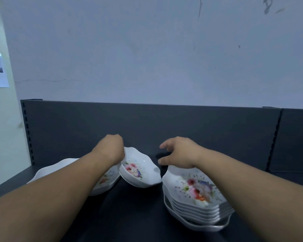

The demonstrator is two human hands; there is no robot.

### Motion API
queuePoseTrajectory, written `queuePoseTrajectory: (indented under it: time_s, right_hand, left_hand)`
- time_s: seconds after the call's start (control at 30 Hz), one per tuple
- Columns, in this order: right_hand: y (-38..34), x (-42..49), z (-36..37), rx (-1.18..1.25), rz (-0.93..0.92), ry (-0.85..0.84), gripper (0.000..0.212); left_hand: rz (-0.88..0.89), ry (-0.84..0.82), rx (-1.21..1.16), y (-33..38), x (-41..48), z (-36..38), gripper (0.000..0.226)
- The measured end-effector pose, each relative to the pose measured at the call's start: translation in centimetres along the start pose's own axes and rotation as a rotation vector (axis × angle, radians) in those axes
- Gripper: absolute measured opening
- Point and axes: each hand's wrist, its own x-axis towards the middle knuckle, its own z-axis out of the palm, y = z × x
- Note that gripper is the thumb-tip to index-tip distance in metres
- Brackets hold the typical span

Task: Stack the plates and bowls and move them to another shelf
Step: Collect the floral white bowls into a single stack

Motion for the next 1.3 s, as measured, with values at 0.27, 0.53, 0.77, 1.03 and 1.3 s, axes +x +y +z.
queuePoseTrajectory:
  time_s: [0.27,0.53,0.77,1.03,1.3]
  right_hand:
    - [0.0,-1.5,-1.4,0.148,-0.121,0.137,0.071]
    - [1.9,-4.5,-4.1,0.481,-0.098,0.168,0.071]
    - [6.3,-7.8,-7.1,0.451,-0.143,0.020,0.037]
    - [9.3,-10.9,-6.9,0.157,-0.061,-0.109,0.081]
    - [9.9,-11.6,-4.5,0.137,-0.085,-0.026,0.041]
  left_hand:
    - [-0.055,0.288,-0.139,-0.3,-3.4,-7.0,0.027]
    - [-0.075,0.404,-0.449,4.0,-8.3,-9.2,0.027]
    - [-0.094,0.276,-0.727,8.6,-11.3,-6.2,0.023]
    - [-0.152,0.136,-0.837,10.9,-14.2,-3.3,0.030]
    - [-0.259,0.114,-0.866,11.3,-15.8,-0.3,0.041]
